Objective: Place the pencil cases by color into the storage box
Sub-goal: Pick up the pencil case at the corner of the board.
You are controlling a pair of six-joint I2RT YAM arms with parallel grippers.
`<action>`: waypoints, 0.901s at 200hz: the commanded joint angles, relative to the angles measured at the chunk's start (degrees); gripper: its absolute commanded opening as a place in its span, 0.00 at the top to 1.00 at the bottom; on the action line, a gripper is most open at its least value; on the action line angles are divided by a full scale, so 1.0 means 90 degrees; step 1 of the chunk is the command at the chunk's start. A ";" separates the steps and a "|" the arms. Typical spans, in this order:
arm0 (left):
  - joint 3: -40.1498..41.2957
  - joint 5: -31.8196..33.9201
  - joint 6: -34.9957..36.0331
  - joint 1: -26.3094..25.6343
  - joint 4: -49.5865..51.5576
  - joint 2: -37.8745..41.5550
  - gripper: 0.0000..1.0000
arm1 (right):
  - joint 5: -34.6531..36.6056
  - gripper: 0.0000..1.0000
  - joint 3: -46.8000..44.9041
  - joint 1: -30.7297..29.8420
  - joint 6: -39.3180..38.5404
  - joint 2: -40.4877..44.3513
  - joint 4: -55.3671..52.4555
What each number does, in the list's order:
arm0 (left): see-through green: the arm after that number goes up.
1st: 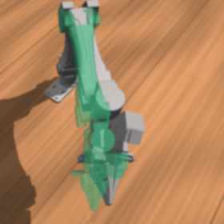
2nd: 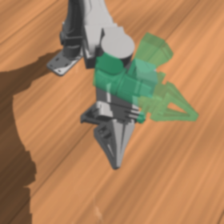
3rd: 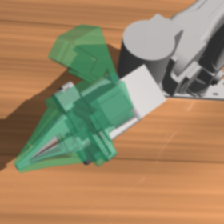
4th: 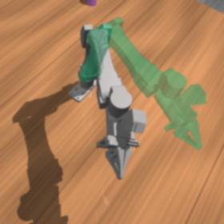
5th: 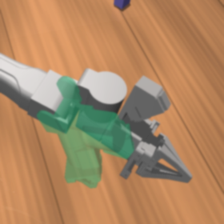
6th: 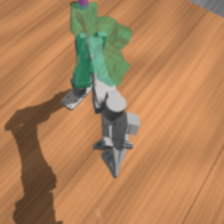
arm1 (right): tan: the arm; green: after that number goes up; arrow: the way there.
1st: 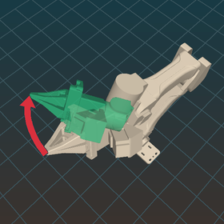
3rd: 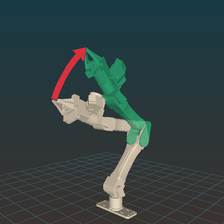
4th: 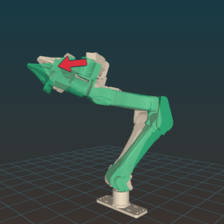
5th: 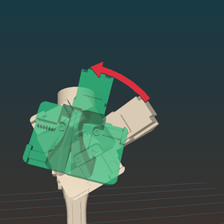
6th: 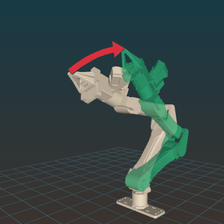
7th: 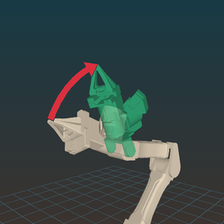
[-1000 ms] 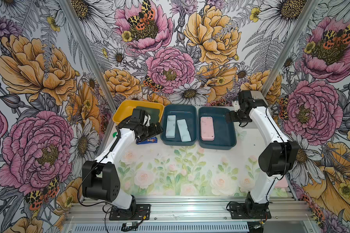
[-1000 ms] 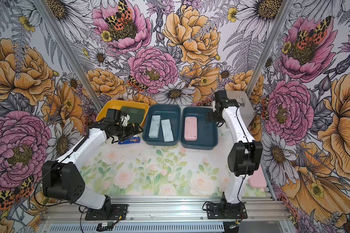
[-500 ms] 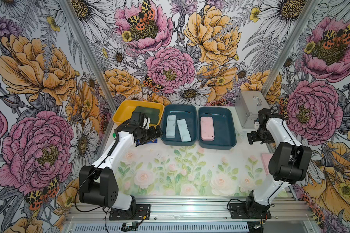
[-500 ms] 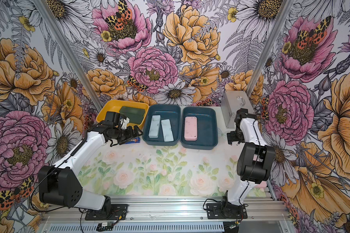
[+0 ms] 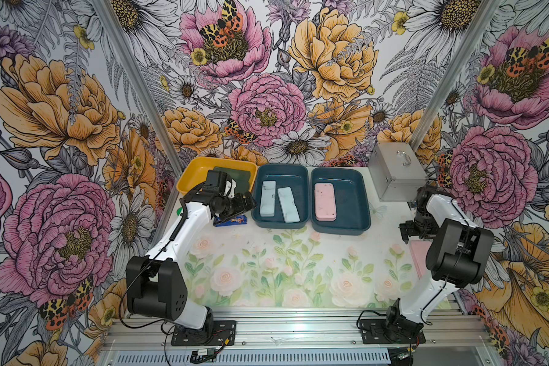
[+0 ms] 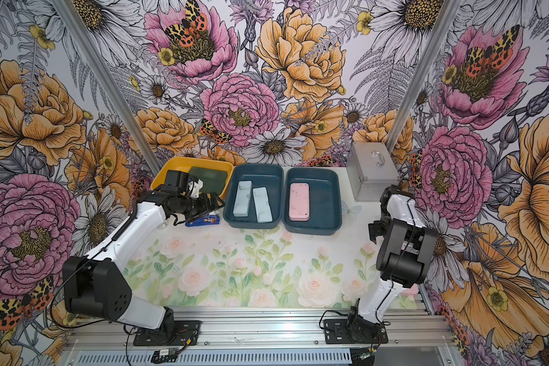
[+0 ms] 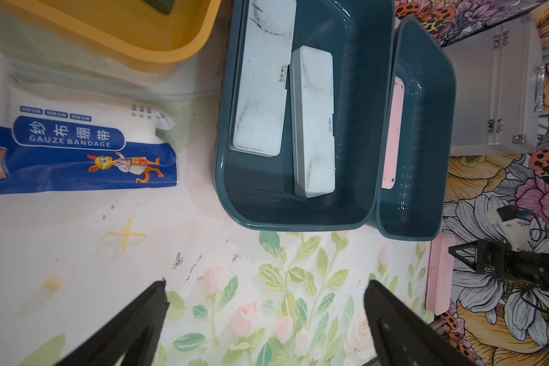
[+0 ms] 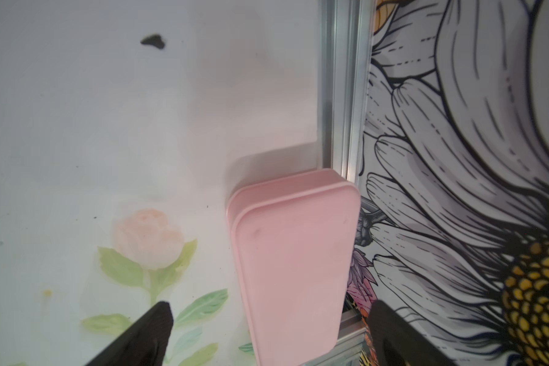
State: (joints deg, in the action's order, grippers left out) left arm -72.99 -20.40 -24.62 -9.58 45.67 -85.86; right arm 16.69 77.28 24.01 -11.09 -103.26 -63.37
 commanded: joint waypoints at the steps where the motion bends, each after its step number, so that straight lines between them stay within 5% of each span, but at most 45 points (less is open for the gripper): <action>1: -0.0120 0.0081 -0.0135 -0.0007 0.0053 -0.0089 0.01 | -0.0114 0.01 -0.0096 0.0140 -0.0125 -0.0103 0.0314; 180: -0.0529 0.0281 -0.0517 -0.0153 0.0179 -0.0614 0.01 | -0.0389 0.01 -0.0215 0.0784 -0.0749 -0.0798 0.0967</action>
State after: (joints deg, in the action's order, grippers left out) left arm -75.35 -19.22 -28.56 -10.09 46.96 -90.41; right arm 13.26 75.88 30.28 -16.84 -109.19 -56.18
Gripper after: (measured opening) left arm 0.988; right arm 0.993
